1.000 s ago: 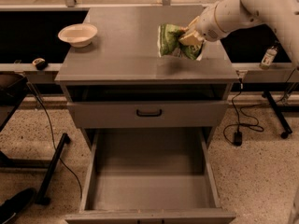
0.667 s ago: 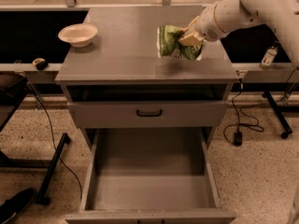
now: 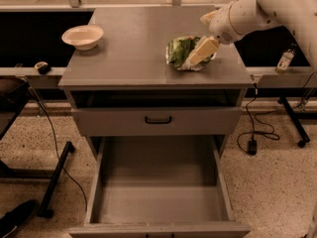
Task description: Pick green jalapeno chip bag from middle drawer and place on counter
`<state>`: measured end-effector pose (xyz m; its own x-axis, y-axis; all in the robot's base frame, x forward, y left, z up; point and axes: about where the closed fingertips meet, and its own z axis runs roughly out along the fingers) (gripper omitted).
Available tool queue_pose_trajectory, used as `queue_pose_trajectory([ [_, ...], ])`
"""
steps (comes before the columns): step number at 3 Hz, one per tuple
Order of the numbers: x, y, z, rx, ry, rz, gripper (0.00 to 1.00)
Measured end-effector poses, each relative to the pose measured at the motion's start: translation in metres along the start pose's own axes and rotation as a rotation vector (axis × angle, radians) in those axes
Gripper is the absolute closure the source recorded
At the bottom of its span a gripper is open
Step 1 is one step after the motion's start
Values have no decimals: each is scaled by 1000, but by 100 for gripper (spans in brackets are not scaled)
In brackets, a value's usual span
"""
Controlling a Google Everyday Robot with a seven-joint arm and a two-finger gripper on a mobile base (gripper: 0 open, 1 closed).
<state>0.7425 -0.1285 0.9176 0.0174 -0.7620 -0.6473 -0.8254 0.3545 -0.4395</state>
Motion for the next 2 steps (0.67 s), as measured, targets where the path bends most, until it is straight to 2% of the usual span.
queue_pose_trajectory([
  [1,12,2,-12,-5,130,-35,0],
  [2,19,6,-51,20,267,-85,0],
])
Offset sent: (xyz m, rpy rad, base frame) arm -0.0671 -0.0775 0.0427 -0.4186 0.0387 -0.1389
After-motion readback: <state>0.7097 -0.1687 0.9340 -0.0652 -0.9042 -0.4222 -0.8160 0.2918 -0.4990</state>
